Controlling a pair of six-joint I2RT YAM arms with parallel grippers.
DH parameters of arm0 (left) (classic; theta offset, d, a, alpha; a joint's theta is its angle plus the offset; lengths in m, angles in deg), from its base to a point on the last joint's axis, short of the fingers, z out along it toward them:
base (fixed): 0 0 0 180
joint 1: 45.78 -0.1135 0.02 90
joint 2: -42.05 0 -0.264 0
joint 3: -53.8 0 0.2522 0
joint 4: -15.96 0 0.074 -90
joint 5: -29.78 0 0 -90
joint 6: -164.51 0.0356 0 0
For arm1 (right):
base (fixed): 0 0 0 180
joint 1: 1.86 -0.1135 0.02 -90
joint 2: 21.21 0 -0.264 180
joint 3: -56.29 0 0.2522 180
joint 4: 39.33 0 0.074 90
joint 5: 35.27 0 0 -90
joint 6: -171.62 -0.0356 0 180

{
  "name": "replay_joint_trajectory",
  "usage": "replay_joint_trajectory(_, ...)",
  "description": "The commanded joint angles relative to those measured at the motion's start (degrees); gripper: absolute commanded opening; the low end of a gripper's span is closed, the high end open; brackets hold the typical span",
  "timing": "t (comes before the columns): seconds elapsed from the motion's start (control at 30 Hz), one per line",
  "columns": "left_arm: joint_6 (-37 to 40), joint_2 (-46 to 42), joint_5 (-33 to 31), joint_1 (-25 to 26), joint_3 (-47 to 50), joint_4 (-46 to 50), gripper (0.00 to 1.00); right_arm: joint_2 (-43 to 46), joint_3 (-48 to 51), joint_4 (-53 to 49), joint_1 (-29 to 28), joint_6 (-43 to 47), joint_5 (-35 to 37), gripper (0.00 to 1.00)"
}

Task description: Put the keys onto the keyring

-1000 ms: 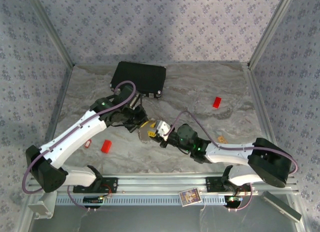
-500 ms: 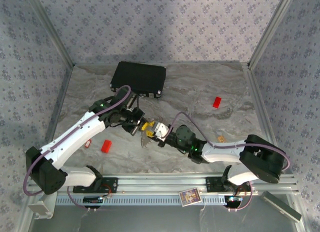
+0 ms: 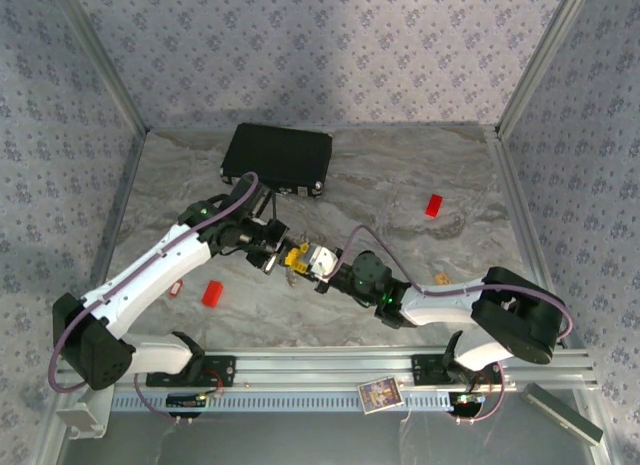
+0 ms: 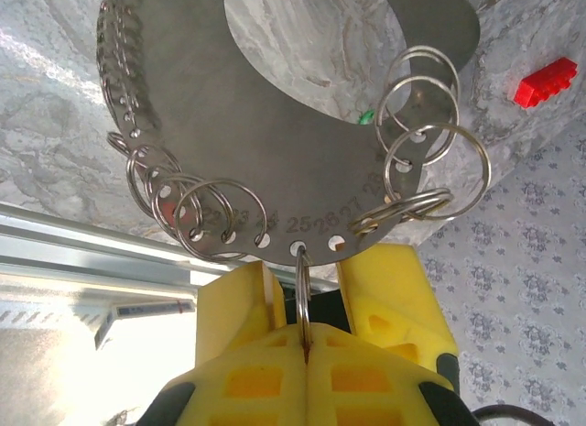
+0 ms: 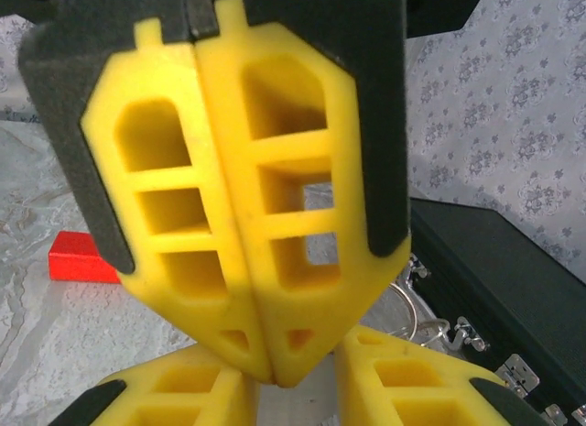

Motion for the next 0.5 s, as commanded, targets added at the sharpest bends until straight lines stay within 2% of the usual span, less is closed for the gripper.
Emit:
replay_joint_trajectory(0.0,-3.0,-0.9,3.5,-0.3,0.7,-0.8,0.00,-0.5,0.3,3.4,0.6,-1.8,-1.1,0.23)
replay_joint_trajectory(0.23,-2.6,-1.5,3.6,-0.5,0.7,-1.2,0.00,-0.9,-0.4,3.1,0.9,-1.8,-2.4,0.02)
replay_joint_trajectory(0.27,-2.4,-1.9,3.0,-0.6,1.0,-1.6,0.04,-0.8,-0.4,3.0,0.9,-1.8,-2.6,0.00)
replay_joint_trajectory(0.3,-2.0,-2.4,2.4,-0.7,1.5,-2.5,0.17,-0.6,-0.5,2.7,0.9,-1.8,-2.9,0.00)
replay_joint_trajectory(0.33,-1.4,-3.2,1.2,-0.9,2.0,-4.0,0.35,-0.5,-0.5,2.4,1.0,-1.8,-3.0,0.00)
replay_joint_trajectory(0.37,-0.5,-4.2,-0.5,-1.3,2.5,-5.2,0.45,-0.2,-0.5,1.9,1.0,-1.8,-3.2,0.00)
replay_joint_trajectory(0.47,4.4,-7.8,-7.7,-2.7,2.9,-7.7,0.62,0.9,-0.7,-0.5,1.4,-2.0,-4.4,0.00)
